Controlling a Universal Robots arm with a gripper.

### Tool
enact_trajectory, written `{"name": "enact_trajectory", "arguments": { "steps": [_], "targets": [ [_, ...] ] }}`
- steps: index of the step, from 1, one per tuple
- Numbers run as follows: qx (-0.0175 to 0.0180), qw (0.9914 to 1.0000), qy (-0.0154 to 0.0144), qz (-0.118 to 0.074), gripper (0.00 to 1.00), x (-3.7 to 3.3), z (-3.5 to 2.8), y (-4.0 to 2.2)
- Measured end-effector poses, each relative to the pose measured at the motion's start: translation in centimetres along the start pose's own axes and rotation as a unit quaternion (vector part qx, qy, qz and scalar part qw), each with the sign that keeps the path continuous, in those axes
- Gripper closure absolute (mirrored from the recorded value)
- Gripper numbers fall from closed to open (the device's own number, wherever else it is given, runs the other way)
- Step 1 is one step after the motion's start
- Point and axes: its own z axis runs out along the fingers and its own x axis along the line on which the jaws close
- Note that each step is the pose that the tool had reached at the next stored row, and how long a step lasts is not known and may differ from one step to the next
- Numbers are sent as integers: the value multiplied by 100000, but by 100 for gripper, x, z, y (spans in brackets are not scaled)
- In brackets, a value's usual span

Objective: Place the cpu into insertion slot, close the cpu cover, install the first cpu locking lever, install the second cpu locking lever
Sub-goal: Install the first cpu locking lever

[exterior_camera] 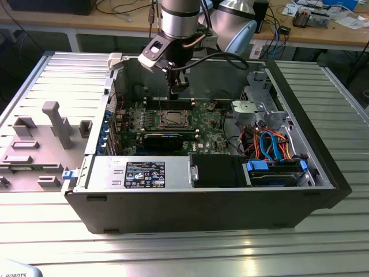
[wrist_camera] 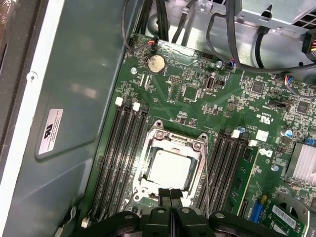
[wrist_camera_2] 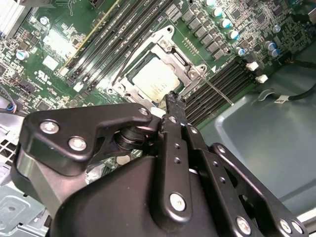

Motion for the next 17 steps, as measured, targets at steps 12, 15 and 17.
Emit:
{"name": "enact_trajectory", "arguments": {
  "steps": [12,15,17],
  "targets": [
    [28,99977,-64,-2128,89,0,0,0],
    [35,99965,-78,-2637,89,0,0,0],
    [40,99955,-88,-2989,89,0,0,0]
  ]
}}
